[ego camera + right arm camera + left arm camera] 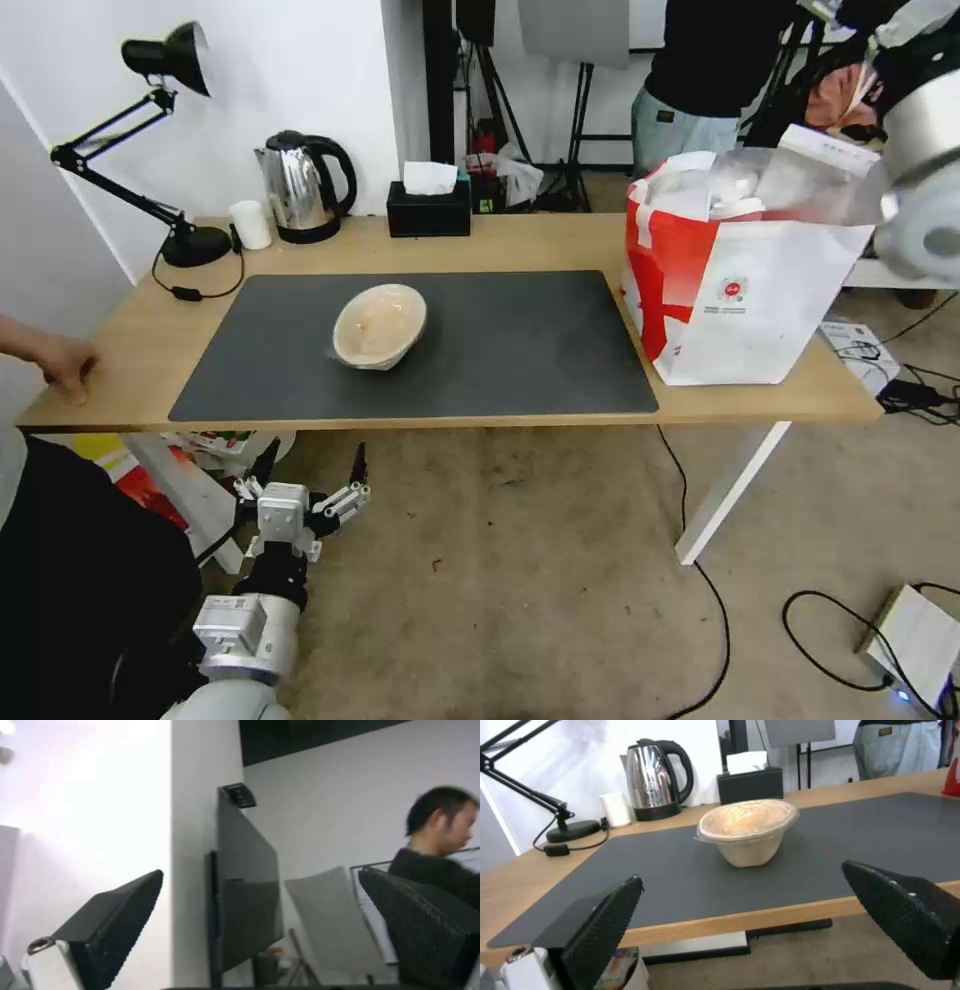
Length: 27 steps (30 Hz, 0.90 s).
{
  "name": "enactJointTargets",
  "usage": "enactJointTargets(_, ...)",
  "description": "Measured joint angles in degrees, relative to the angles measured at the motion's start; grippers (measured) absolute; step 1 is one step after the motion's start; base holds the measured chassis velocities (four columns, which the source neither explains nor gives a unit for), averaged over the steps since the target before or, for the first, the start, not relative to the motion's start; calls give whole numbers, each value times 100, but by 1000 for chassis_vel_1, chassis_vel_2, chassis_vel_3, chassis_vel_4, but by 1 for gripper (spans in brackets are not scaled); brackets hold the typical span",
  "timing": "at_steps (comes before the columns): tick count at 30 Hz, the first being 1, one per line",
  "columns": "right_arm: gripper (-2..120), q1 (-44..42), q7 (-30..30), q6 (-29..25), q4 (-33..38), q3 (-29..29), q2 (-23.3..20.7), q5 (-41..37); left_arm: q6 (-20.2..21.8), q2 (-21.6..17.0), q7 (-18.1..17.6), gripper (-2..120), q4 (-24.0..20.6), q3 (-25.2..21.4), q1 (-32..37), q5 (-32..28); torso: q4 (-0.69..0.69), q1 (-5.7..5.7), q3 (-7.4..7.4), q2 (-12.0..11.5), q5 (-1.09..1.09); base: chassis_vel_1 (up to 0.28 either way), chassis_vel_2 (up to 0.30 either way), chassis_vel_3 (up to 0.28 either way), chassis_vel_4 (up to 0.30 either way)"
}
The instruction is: Pick up the trash from the table and place it into the takeout bag.
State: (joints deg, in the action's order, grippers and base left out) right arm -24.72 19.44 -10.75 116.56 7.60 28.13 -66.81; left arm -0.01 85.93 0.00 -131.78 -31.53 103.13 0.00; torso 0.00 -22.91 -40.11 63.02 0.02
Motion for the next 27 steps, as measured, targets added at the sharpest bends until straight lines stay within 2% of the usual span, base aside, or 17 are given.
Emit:
enactJointTargets(2, 100, -636, 11, -7, 355, 305, 143, 201, 0, 1, 0, 100, 0, 1, 0, 0, 0, 0, 1, 0, -3, 0, 0, 0, 0)
enactJointTargets(3, 100, -636, 11, -7, 355, 305, 143, 201, 0, 1, 0, 100, 0, 1, 0, 0, 0, 0, 1, 0, -3, 0, 0, 0, 0)
enactJointTargets(7, 100, -2031, 73, -17, 907, 788, 667, 850, 0, 1, 0, 100, 0, 1, 0, 0, 0, 0, 0, 0, -1, 0, 0, 0, 0)
enactJointTargets(12, 100, -2850, 90, -32, 1208, 1092, 1099, 1427, 0, 2, 1, 100, 0, 1, 0, 0, 1, 0, 0, 1, -3, 0, 0, 0, 0)
enactJointTargets(16, 100, -4339, -103, 1, 1696, 1767, 1776, 2383, 0, 2, 0, 100, 0, 1, 0, 0, -1, 0, 1, 1, -4, 0, 0, 0, 0)
enactJointTargets(18, 100, -4569, -185, 6, 1746, 1870, 1907, 2600, 0, 1, 0, 100, 0, 1, 0, 0, -4, 0, 1, 1, -3, 0, 0, 0, 0)
enactJointTargets(21, 100, -5300, -462, 1, 1868, 2124, 2520, 3397, 0, 1, 0, 100, 0, 1, 0, 0, 0, 0, 1, 1, -5, 0, 0, 0, 0)
enactJointTargets(22, 100, -5300, -462, 1, 1868, 2124, 2520, 3397, 0, 1, 0, 100, 0, 1, 0, 0, 0, 0, 1, 1, -5, 0, 0, 0, 0)
enactJointTargets(26, 100, -6188, -931, -335, 1877, 2056, 3362, 4314, 0, 1, -1, 100, 0, 1, 0, 0, -1, -1, 1, 1, -3, 0, 0, 0, 0)
enactJointTargets(27, 100, -6188, -931, -335, 1877, 2056, 3362, 4314, 0, 1, -1, 100, 0, 1, 0, 0, -1, -1, 1, 1, -3, 0, 0, 0, 0)
